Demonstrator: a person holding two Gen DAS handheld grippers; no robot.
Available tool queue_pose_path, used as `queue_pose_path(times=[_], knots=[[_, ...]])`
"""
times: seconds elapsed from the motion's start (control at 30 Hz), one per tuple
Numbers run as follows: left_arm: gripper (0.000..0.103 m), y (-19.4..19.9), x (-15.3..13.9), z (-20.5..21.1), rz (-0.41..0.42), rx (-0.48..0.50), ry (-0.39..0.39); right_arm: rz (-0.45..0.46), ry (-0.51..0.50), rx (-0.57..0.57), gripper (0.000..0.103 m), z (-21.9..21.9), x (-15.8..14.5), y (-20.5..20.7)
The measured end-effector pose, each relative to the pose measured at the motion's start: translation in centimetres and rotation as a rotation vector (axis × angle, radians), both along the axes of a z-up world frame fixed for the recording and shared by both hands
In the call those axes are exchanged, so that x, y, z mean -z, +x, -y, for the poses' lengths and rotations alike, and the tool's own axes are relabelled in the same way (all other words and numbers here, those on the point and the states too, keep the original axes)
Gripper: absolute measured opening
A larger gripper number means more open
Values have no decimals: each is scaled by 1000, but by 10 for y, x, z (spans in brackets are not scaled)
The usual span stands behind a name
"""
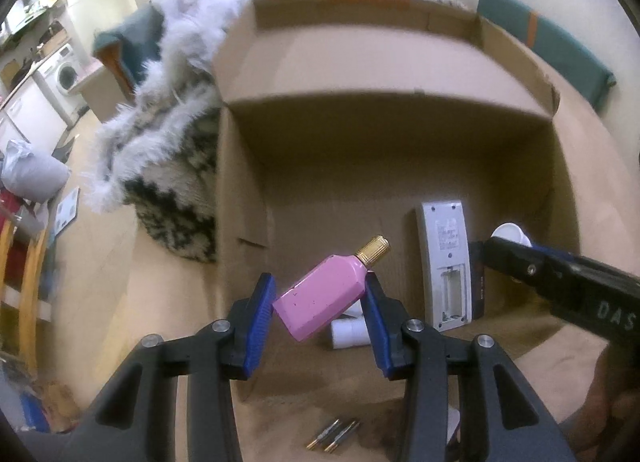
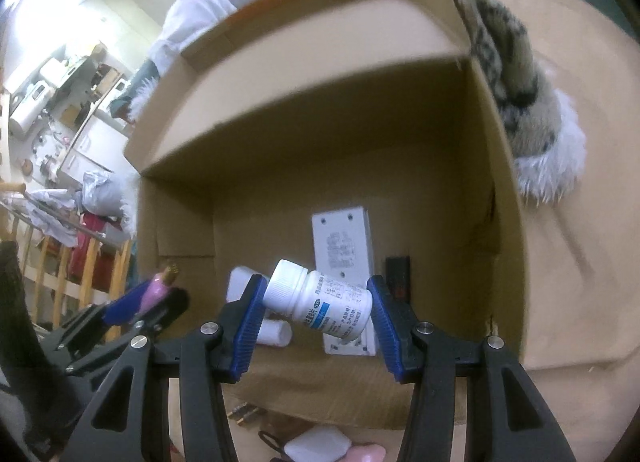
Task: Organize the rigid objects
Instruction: 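Lower the pink object and pill bottle into the box and open both grippers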
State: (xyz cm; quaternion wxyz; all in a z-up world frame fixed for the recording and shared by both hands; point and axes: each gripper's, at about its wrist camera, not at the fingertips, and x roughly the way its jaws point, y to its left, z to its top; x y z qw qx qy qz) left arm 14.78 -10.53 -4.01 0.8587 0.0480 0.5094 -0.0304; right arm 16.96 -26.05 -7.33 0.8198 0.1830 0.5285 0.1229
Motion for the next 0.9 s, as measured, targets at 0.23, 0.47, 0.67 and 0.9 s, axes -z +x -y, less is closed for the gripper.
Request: queue_pose_path(times=[0.23,0.47,0.67,0.9], knots=[[40,11,24,15,-33,22,6,-63,4,-3,54,-5,18,5],[40,18,40,15,-49,-2,32,-113,19,21,54,-2,30,10],[40,18,51,25,-67,21,45,-118,16,35,54,0,30,10],[40,18,56,28,-85,9,47,-115,23,47,54,6,29,11]])
